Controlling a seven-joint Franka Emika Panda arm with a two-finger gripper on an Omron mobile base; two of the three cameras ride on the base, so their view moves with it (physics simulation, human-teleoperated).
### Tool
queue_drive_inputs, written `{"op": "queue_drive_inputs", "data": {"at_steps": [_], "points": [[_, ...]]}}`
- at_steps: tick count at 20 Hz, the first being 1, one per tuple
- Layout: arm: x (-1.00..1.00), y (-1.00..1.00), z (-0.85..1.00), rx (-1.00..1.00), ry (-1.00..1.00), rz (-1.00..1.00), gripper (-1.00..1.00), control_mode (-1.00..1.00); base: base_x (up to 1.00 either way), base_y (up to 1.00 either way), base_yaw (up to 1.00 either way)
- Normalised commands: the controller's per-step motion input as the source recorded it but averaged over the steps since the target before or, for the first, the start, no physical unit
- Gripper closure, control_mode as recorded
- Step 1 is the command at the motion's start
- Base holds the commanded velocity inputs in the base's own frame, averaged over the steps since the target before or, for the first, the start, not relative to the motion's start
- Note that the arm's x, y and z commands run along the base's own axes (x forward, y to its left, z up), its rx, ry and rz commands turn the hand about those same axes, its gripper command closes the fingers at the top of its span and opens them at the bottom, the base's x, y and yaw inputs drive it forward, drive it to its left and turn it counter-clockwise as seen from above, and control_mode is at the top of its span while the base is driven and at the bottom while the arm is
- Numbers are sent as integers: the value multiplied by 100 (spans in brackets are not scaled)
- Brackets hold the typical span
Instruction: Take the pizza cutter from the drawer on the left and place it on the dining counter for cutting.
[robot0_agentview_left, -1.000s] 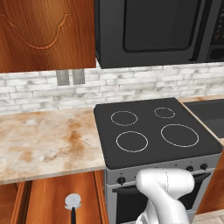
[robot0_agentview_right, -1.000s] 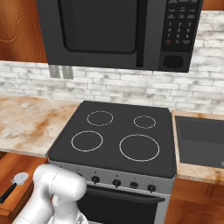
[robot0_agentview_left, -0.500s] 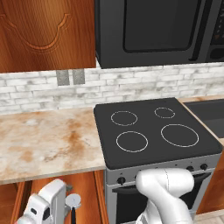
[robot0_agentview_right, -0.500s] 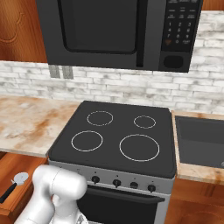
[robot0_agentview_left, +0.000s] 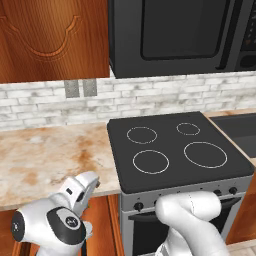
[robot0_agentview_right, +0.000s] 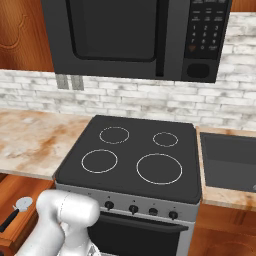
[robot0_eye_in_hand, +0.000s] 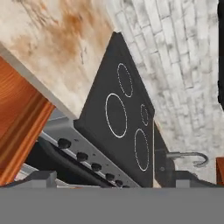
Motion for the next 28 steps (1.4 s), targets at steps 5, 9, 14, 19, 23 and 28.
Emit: {"op": "queue_drive_inputs", "data": {"at_steps": [5, 9, 14, 19, 23, 28], "points": [[4, -3, -41, 64, 0, -17, -100, -100, 0, 0, 0], [-8, 3, -77, 49, 10, -27, -100, -100, 0, 0, 0], [-1, -3, -55, 44, 13, -19, -100, -100, 0, 0, 0], [0, -3, -18, 38, 19, -15, -100, -100, 0, 0, 0], [1, 0, -29, 14, 16, -6, -100, -100, 0, 0, 0], [0, 0, -24, 0, 19, 0, -100, -100, 0, 0, 0]]}}
